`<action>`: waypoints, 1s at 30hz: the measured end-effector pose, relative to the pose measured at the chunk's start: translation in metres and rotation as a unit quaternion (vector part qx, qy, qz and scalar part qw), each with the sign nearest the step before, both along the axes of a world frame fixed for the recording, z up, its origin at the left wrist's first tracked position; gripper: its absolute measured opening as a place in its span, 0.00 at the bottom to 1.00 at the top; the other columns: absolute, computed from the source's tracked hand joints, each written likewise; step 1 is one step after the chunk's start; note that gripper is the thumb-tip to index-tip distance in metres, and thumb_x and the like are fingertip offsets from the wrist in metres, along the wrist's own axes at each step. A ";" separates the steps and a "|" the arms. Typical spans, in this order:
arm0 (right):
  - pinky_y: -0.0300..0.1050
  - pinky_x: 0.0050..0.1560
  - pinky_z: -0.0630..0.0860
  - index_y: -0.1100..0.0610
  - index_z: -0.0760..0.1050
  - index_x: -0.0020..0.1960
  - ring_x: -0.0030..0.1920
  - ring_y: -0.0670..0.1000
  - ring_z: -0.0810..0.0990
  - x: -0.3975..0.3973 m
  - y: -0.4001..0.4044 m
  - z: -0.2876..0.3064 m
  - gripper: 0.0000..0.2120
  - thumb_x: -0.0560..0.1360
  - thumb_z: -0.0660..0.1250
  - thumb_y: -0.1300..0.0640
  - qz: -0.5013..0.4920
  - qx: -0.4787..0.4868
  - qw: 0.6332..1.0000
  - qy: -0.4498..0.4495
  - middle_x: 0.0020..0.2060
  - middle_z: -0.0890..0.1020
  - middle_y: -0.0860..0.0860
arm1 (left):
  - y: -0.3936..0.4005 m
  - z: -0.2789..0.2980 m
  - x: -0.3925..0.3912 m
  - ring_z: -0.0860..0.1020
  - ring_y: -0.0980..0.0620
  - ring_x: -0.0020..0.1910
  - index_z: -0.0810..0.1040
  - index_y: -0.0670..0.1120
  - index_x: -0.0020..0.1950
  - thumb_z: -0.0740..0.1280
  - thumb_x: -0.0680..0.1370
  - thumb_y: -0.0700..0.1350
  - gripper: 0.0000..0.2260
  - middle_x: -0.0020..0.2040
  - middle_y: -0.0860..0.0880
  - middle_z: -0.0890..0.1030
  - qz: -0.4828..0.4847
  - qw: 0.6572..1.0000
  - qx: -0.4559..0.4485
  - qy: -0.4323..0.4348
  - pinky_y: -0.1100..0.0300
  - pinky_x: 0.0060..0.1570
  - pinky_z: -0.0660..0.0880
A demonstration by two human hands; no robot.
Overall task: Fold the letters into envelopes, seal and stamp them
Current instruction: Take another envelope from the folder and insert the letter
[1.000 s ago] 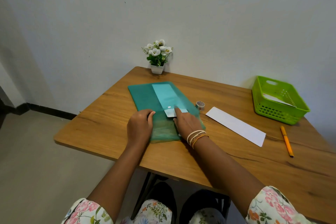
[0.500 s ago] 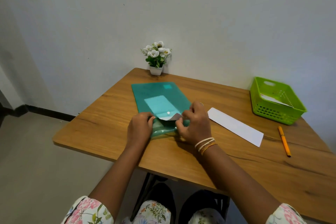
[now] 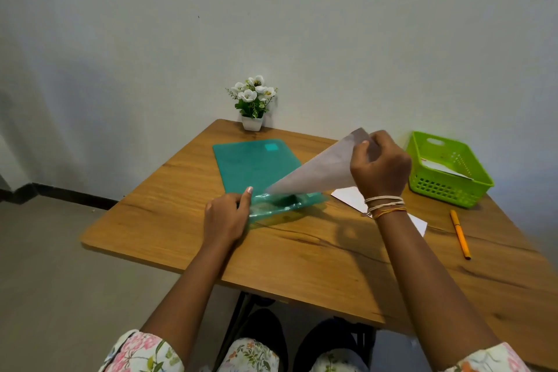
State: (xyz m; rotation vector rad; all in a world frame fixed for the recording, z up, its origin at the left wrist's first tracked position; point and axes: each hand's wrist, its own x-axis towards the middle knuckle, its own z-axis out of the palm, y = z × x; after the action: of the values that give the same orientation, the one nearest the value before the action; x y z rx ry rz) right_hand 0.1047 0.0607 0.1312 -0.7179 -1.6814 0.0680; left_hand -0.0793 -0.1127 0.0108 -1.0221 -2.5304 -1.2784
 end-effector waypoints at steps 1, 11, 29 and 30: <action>0.37 0.32 0.59 0.60 0.76 0.37 0.27 0.56 0.73 0.003 0.004 0.004 0.07 0.71 0.64 0.58 -0.010 0.001 1.000 0.017 0.28 0.78 0.57 | -0.001 0.000 0.001 0.77 0.47 0.35 0.81 0.45 0.37 0.53 0.79 0.64 0.28 0.33 0.48 0.80 -0.007 1.000 0.004 -0.003 0.55 0.42 0.68; 0.39 0.34 0.66 0.63 0.76 0.45 0.34 0.50 0.72 0.002 0.012 -0.007 0.04 0.73 0.65 0.62 0.034 -0.079 0.986 0.143 0.35 0.79 0.56 | 0.002 0.000 0.001 0.79 0.44 0.50 0.68 0.51 0.70 0.70 0.75 0.49 0.24 0.52 0.45 0.81 0.027 0.998 -0.018 0.050 0.49 0.53 0.74; 0.40 0.34 0.80 0.52 0.81 0.53 0.38 0.50 0.85 0.015 -0.029 -0.123 0.12 0.70 0.74 0.57 0.099 0.037 0.945 -0.310 0.45 0.86 0.51 | 0.011 -0.008 -0.003 0.61 0.52 0.74 0.62 0.60 0.74 0.38 0.73 0.66 0.33 0.73 0.53 0.67 -0.087 0.955 -0.235 0.162 0.35 0.70 0.43; 0.40 0.33 0.79 0.51 0.81 0.53 0.38 0.50 0.85 0.014 -0.028 -0.122 0.11 0.70 0.73 0.56 0.093 0.027 0.943 -0.320 0.44 0.86 0.51 | 0.011 -0.009 -0.004 0.62 0.50 0.74 0.64 0.60 0.73 0.38 0.73 0.66 0.33 0.72 0.52 0.68 -0.067 0.956 -0.236 0.163 0.35 0.70 0.45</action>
State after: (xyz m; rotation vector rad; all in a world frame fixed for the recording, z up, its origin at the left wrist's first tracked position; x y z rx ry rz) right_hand 0.1187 0.0327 0.0089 -0.5662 -2.3625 -0.0893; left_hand -0.0829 -0.1018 0.0020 -1.3789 -2.5804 -0.4628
